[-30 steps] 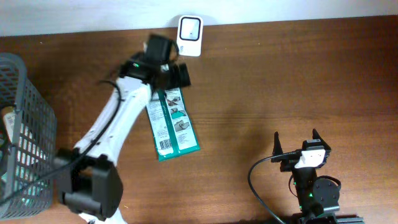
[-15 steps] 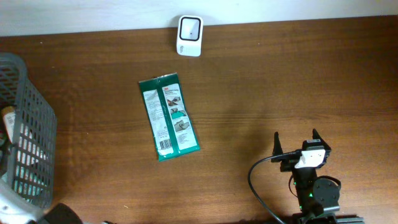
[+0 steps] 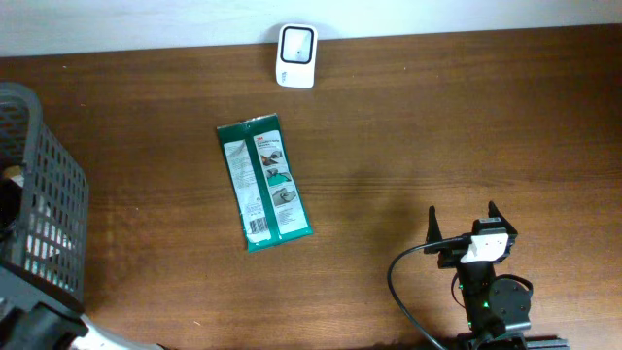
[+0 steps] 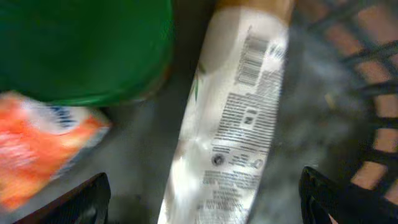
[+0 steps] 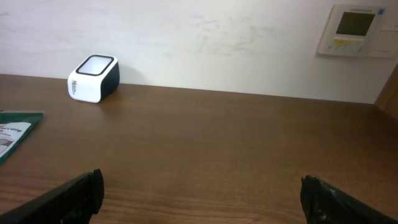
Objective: Scan the item barcode
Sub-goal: 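Reach the left gripper into the basket and grasp the white lotion tube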
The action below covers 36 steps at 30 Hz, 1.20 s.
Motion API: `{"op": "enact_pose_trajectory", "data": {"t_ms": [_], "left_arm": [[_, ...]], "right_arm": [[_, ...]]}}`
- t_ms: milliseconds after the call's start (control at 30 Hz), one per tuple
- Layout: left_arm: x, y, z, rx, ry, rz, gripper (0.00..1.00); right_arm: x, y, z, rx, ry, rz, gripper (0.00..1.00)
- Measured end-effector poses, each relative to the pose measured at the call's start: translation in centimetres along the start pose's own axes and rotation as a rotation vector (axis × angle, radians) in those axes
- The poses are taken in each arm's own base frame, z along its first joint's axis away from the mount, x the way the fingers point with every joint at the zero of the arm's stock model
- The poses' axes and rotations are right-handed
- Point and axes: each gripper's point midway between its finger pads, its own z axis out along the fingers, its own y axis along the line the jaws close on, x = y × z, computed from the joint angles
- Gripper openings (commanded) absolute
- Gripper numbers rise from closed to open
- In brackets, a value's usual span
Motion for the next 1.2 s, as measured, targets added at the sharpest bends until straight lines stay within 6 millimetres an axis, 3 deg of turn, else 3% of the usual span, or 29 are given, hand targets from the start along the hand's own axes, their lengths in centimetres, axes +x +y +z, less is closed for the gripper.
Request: {"op": "enact_pose_trajectory", "data": {"t_ms": [33, 100, 167, 267, 467, 567, 767, 867, 1000, 1033, 1067, 1167, 1200], "left_arm": [[0.8, 0.1, 1.5, 0.006, 0.039, 0.004, 0.84], [1.8, 0.2, 3.1, 0.015, 0.081, 0.005, 0.58], [2.2, -0.2, 3.6, 0.032, 0.096, 0.011, 0.28], [2.1, -0.7, 3.6, 0.056, 0.093, 0.005, 0.03], [2.4, -1.8, 2.4, 0.12, 0.138, -0.018, 0.0], [-0.1, -2.9, 0.5, 0.175, 0.064, -0.007, 0.0], [-4.4, -4.8, -10.6, 0.203, -0.201, 0.022, 0.0], [-5.5, -6.1, -15.8, 0.237, -0.325, 0.03, 0.0], [-6.2, -9.3, -24.5, 0.331, -0.53, 0.086, 0.0], [-5.7, -10.6, -26.0, 0.365, -0.551, 0.105, 0.0], [-4.8, -13.2, -27.6, 0.418, -0.565, 0.15, 0.0], [0.3, -24.3, -30.3, 0.65, -0.499, 0.373, 0.0], [1.8, -26.8, -30.3, 0.694, -0.468, 0.423, 0.0]], "right_arm": [[0.0, 0.0, 0.0, 0.0, 0.0, 0.0, 0.98], [0.0, 0.0, 0.0, 0.0, 0.0, 0.0, 0.98], [0.0, 0.0, 0.0, 0.0, 0.0, 0.0, 0.98], [0.0, 0.0, 0.0, 0.0, 0.0, 0.0, 0.98], [0.0, 0.0, 0.0, 0.0, 0.0, 0.0, 0.98], [0.0, 0.0, 0.0, 0.0, 0.0, 0.0, 0.98], [0.0, 0.0, 0.0, 0.0, 0.0, 0.0, 0.98], [0.0, 0.0, 0.0, 0.0, 0.0, 0.0, 0.98], [0.0, 0.0, 0.0, 0.0, 0.0, 0.0, 0.98], [0.0, 0.0, 0.0, 0.0, 0.0, 0.0, 0.98], [0.0, 0.0, 0.0, 0.0, 0.0, 0.0, 0.98], [0.0, 0.0, 0.0, 0.0, 0.0, 0.0, 0.98], [0.0, 0.0, 0.0, 0.0, 0.0, 0.0, 0.98]]}}
